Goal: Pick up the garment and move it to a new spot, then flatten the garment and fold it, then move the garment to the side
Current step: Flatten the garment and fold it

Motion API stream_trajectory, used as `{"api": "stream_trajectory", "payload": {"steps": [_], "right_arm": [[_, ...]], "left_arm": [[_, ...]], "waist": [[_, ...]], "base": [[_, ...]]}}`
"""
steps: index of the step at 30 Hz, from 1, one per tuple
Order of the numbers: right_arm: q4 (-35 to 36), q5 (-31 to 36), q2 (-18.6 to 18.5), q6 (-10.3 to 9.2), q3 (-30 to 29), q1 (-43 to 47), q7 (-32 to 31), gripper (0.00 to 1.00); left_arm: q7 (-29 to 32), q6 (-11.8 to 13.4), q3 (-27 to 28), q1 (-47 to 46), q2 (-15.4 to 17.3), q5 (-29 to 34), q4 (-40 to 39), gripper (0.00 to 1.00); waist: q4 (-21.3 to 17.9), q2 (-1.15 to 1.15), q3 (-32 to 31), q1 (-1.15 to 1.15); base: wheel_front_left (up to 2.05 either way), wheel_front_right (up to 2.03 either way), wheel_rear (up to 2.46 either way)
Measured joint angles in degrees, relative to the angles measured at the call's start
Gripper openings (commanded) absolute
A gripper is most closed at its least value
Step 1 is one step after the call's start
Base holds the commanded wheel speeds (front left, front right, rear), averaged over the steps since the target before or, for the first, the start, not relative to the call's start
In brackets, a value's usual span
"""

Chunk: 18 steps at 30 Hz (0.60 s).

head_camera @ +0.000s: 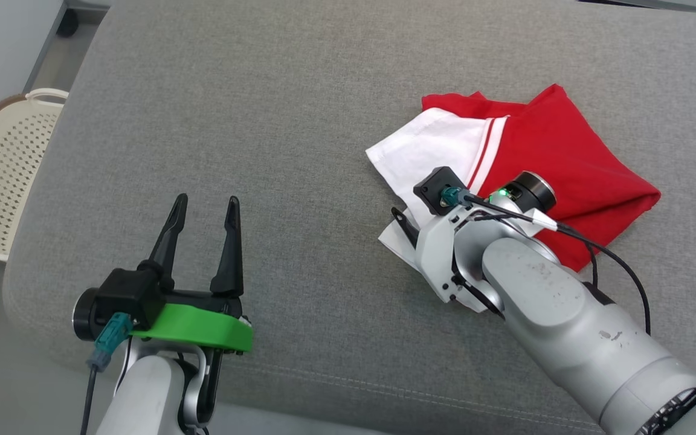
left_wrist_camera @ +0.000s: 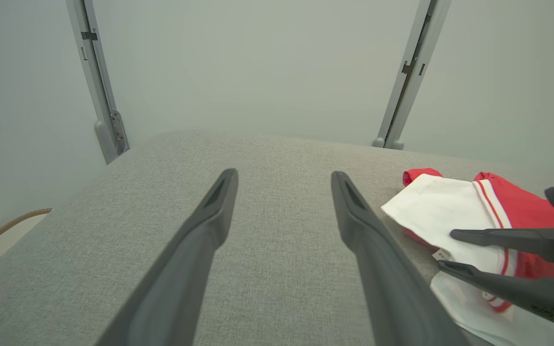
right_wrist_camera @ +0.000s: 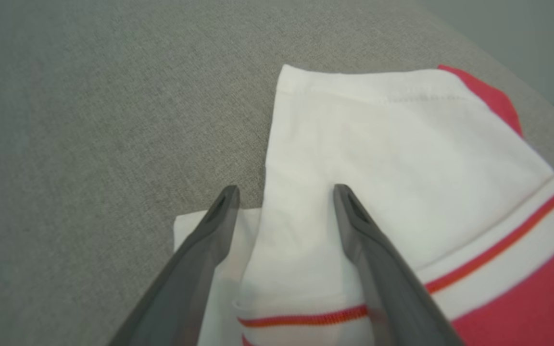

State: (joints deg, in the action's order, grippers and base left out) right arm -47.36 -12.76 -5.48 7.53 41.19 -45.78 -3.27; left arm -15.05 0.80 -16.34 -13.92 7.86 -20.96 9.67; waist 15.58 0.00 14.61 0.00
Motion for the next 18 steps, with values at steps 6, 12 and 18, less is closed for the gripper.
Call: {"api": "stream_trajectory", "payload": {"steps": [6, 12, 18], "right_arm": [[-6.6, -0.9, 1.2, 0.00, 2.3, -4.5, -0.2, 0.32], [-9.3, -3.9, 2.0, 0.00, 0.9, -6.2, 4.8, 0.00], [-9.5, -6.4, 2.4, 0.00, -1.0, -6.5, 9.9, 0.00]], "left_arm": [[0.0, -1.8, 1.5, -0.6, -1.8, 1.4, 1.0, 1.00], [0.0, -2.9, 3.3, -0.7, -3.1, 2.9, 1.5, 1.00], [0.0, -3.8, 5.1, -0.7, -3.5, 4.2, 1.5, 1.00]], "waist": [[1.6, 0.00, 1.5, 0.00], [1.4, 0.00, 1.9, 0.00], [-0.4, 0.00, 2.0, 0.00]], "base": [[0.00, 0.00, 0.00], [0.00, 0.00, 0.00], [0.00, 0.00, 0.00]]}}
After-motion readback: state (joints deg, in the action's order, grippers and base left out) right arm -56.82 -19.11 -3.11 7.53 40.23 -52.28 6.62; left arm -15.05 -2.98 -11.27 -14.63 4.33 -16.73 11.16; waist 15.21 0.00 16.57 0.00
